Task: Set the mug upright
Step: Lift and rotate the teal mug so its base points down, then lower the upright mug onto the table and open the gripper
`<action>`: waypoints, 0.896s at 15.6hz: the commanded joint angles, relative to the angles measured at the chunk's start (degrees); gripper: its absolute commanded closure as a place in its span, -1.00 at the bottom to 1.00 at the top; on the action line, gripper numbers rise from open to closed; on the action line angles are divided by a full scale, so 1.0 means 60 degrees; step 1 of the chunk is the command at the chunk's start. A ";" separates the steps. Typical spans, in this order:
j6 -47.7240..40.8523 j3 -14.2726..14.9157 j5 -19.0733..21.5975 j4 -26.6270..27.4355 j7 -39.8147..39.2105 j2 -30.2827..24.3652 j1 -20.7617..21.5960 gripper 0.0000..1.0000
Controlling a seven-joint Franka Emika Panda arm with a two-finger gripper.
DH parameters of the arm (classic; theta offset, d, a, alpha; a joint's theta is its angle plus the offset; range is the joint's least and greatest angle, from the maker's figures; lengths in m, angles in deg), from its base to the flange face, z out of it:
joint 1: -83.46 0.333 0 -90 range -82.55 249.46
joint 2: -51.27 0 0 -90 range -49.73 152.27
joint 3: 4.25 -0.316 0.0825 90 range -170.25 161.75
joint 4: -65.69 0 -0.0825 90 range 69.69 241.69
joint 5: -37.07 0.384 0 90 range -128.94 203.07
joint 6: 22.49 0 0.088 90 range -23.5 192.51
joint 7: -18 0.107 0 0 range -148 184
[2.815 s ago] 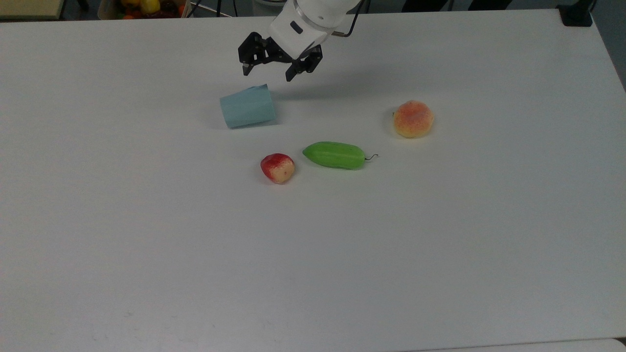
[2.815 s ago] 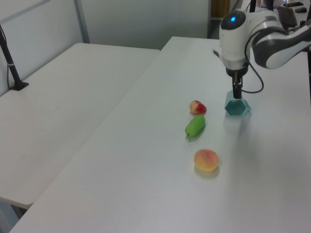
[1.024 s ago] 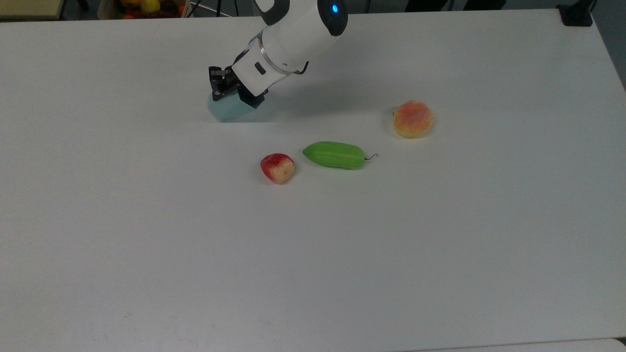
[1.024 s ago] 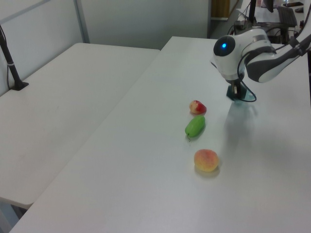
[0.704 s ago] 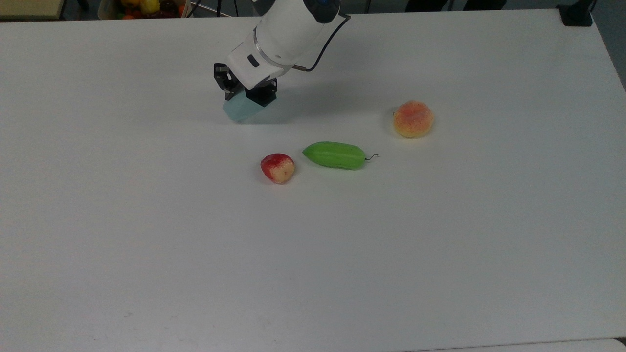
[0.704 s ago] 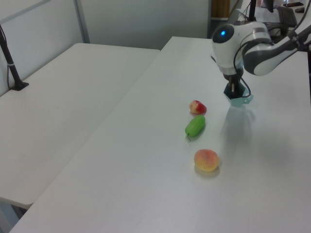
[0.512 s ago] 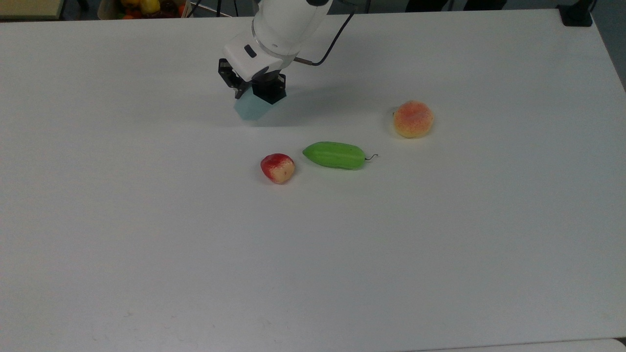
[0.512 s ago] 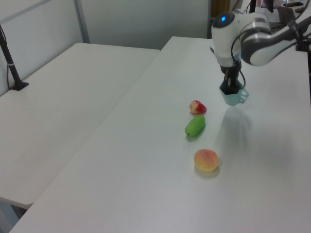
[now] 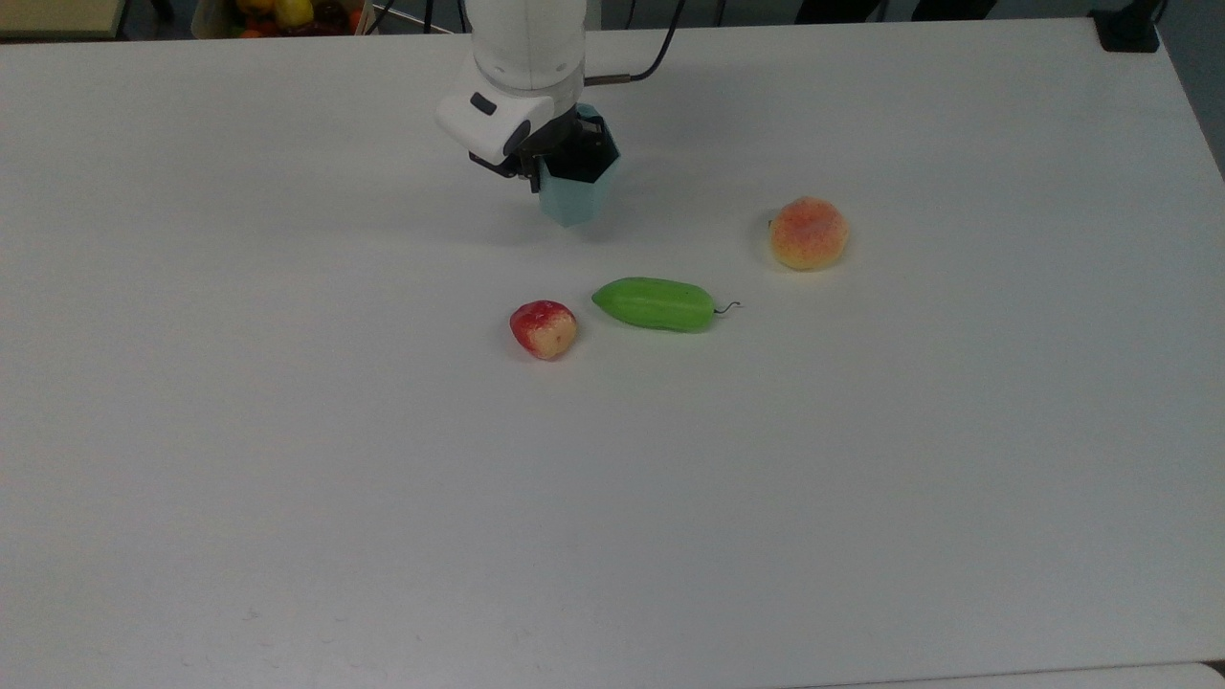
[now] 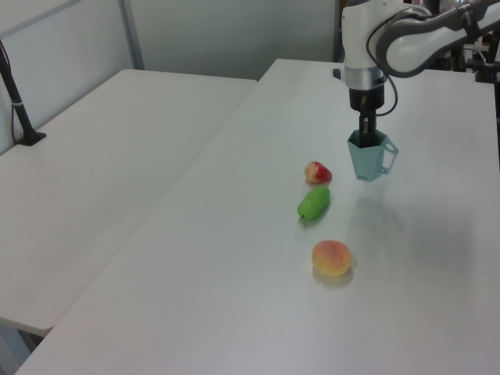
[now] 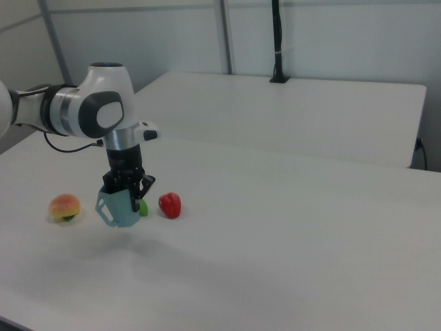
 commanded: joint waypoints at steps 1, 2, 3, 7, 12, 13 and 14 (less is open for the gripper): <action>0.0078 0.0189 0.1057 0.0112 -0.2699 -0.0008 -0.0024 1.00; 0.0121 0.0189 0.1057 0.0200 -0.3140 0.0051 -0.0010 1.00; 0.0339 0.0189 0.1057 0.0302 -0.3376 0.0196 0.0034 1.00; 0.1555 0.0189 0.1028 0.0844 -0.3481 0.0300 0.0078 1.00; 0.2027 0.0189 0.0955 0.0904 -0.3408 0.0549 0.0122 0.71; 0.1968 0.0189 0.0955 0.0889 -0.3350 0.0506 0.0108 0.48; 0.1924 0.0189 0.0955 0.0860 -0.3320 0.0476 0.0107 0.00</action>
